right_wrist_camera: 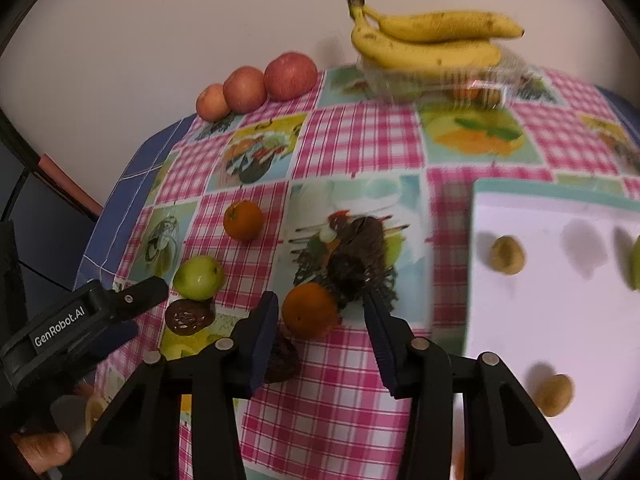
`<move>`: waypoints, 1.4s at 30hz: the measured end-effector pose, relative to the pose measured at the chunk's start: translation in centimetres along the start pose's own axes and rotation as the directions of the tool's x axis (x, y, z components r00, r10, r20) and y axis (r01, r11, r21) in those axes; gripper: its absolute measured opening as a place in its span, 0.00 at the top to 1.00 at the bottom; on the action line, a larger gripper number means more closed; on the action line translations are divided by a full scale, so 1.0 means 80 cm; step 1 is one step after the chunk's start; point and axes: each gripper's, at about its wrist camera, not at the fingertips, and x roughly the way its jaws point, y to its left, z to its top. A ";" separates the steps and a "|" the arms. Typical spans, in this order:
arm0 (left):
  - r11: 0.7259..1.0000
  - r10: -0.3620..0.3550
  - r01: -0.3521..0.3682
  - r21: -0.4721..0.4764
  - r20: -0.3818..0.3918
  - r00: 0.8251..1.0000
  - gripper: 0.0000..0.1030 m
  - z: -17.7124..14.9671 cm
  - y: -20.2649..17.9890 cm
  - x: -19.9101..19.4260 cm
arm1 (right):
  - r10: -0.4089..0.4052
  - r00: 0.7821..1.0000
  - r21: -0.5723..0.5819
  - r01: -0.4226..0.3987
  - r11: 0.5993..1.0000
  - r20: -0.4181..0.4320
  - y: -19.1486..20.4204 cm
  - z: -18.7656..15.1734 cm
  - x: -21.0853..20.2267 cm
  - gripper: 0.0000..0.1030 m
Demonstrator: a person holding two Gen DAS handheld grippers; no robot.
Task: Organize fruits
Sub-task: 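Move both open tools over the fruit pile beside the tray, then grasp a mandarin orange with the right tool while the left tool grasps a dark brown fruit, then carry the orange over the tray with the right tool while the left tool carries the brown fruit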
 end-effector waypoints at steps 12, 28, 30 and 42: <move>0.999 -0.038 0.036 -0.032 -0.060 0.997 0.48 -0.007 0.003 0.030 | 0.060 0.997 0.060 -0.057 0.997 -0.041 -0.007 -0.006 0.032 0.58; 0.999 -0.029 0.028 -0.031 -0.040 0.999 0.58 0.001 0.002 0.009 | 0.037 0.999 0.041 -0.037 0.998 -0.006 -0.011 -0.006 0.016 0.66; 0.999 -0.031 0.030 -0.024 -0.032 0.999 0.58 0.001 -0.002 0.002 | 0.030 1.000 0.048 -0.030 0.998 0.005 -0.016 -0.005 0.006 0.66; 0.996 -0.067 0.065 0.054 0.026 0.997 0.58 -0.015 -0.046 -0.047 | -0.029 0.998 0.084 0.024 0.996 0.059 -0.049 -0.016 -0.064 0.66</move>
